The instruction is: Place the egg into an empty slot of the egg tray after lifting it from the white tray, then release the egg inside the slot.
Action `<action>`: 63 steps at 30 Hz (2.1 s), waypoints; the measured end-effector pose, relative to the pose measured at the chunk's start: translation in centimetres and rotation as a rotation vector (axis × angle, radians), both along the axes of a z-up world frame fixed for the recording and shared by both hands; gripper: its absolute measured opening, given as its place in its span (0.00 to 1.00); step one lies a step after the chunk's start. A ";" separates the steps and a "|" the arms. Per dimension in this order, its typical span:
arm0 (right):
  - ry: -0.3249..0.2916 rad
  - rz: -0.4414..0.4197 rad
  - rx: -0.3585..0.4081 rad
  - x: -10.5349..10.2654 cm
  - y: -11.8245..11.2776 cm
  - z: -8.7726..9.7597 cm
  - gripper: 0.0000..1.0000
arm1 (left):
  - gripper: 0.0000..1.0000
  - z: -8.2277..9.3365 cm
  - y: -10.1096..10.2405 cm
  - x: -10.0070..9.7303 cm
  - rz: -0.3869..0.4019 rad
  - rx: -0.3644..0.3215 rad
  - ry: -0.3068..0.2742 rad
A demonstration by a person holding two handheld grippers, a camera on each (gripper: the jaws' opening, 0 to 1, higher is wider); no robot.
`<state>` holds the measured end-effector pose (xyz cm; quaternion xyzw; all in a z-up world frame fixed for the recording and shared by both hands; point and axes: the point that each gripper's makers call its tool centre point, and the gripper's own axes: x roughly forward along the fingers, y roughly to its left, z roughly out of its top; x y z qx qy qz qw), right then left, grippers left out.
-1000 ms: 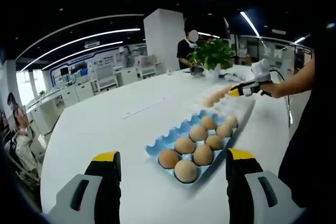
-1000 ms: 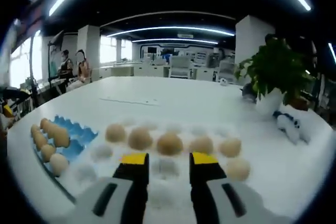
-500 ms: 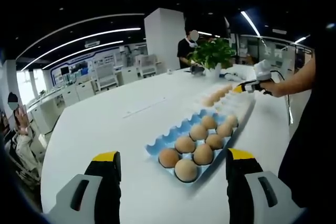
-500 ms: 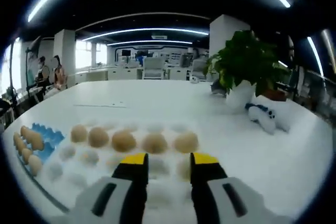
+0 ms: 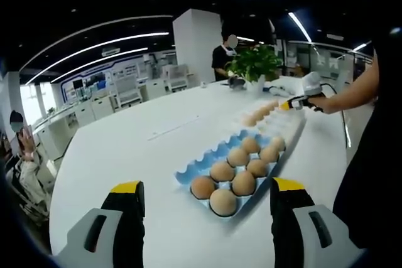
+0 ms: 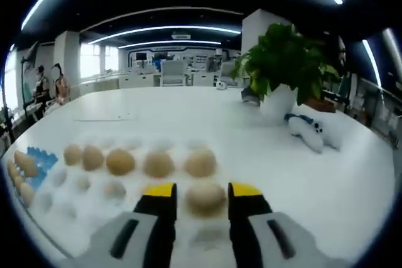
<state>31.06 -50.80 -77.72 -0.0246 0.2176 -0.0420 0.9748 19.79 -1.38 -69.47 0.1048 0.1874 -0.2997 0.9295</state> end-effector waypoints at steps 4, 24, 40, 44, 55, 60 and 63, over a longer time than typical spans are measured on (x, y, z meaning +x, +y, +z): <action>-0.010 -0.008 0.030 0.3 -0.1 0.1 0.31 | 0.83 0.0 0.1 0.0 0.004 0.000 0.001; -0.019 0.002 0.038 0.3 -0.2 0.1 0.26 | 0.83 0.1 0.1 0.1 0.005 -0.003 0.001; -0.069 0.008 0.070 -0.8 0.1 2.8 0.24 | 0.83 0.0 -0.1 0.1 -0.002 -0.005 0.003; -0.080 0.021 0.083 -1.3 1.3 3.4 0.24 | 0.83 0.0 -0.2 0.1 -0.006 -0.006 0.003; -0.120 0.159 0.113 -1.1 7.6 5.6 0.24 | 0.83 -0.1 -0.2 0.1 -0.009 -0.005 0.003; -0.132 0.227 0.131 -0.9 10.4 6.3 0.25 | 0.83 -0.2 -0.1 0.0 -0.007 -0.005 0.006; -0.140 0.268 0.136 -0.8 12.0 6.6 0.25 | 0.83 -0.2 -0.1 -0.1 -0.002 -0.006 0.006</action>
